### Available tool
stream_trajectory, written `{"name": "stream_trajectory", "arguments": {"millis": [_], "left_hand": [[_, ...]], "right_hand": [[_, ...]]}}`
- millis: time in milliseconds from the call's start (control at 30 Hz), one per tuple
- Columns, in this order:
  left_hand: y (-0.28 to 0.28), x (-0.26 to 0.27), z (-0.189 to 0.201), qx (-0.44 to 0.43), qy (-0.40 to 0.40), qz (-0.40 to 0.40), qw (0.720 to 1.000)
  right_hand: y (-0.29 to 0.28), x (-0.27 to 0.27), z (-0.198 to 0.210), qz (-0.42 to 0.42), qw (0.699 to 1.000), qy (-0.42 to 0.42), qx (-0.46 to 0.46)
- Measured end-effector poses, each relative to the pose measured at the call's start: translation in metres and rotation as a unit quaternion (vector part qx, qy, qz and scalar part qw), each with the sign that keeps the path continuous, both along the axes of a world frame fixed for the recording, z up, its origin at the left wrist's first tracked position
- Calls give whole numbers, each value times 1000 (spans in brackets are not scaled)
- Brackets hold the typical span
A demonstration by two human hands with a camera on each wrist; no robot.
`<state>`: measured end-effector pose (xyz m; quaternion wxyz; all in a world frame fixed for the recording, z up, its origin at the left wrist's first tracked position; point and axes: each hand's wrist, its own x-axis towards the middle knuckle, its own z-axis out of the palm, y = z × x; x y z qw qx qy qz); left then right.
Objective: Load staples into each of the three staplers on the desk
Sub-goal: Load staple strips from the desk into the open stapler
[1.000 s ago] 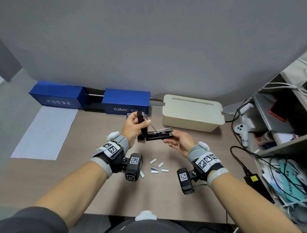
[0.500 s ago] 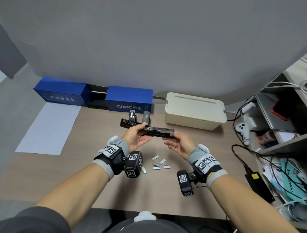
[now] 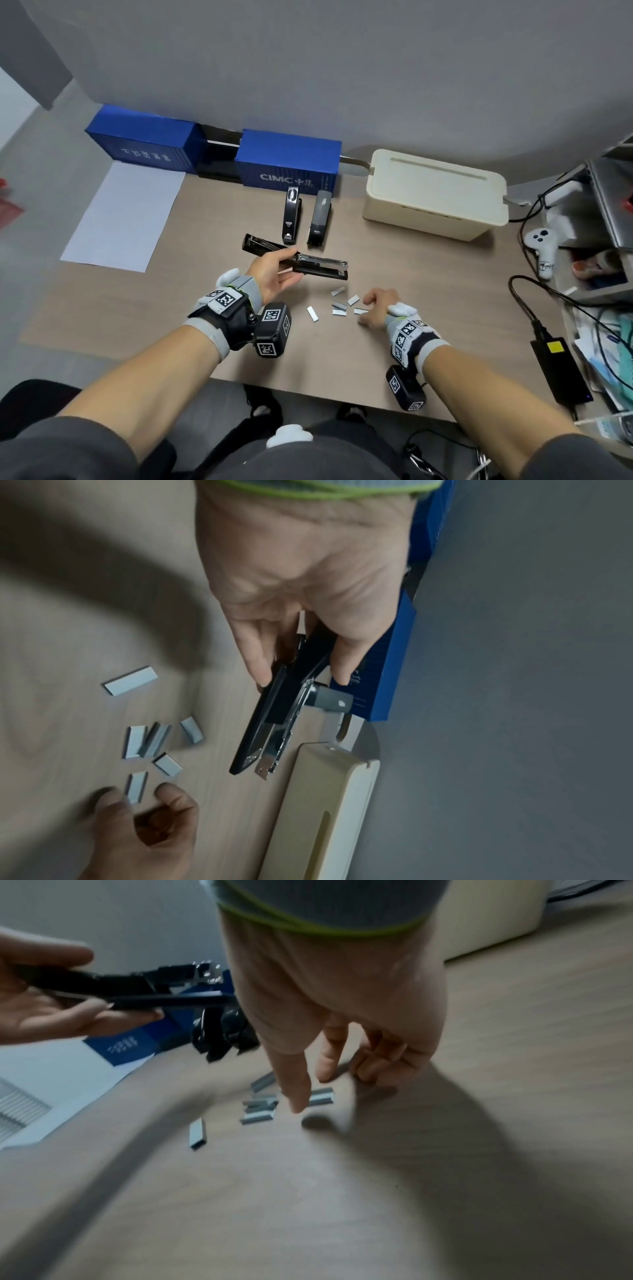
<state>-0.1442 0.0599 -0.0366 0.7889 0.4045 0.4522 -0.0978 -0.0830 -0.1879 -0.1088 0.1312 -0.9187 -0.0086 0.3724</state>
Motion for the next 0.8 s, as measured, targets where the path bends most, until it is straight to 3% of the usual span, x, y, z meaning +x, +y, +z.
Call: {"name": "stream_trajectory", "arguments": {"millis": [367, 533, 667, 800], "left_hand": [[4, 3, -2, 4, 5, -14, 1000], [2, 17, 4, -10, -15, -24, 1000], [-4, 28, 6, -15, -35, -29, 999], [-7, 38, 13, -12, -49, -36, 998]], "right_hand": [[4, 8, 1, -7, 1000, 15, 23], [-5, 31, 25, -60, 989, -20, 131], [-7, 52, 50, -142, 958, -34, 246], [-1, 66, 76, -152, 935, -73, 311]]}}
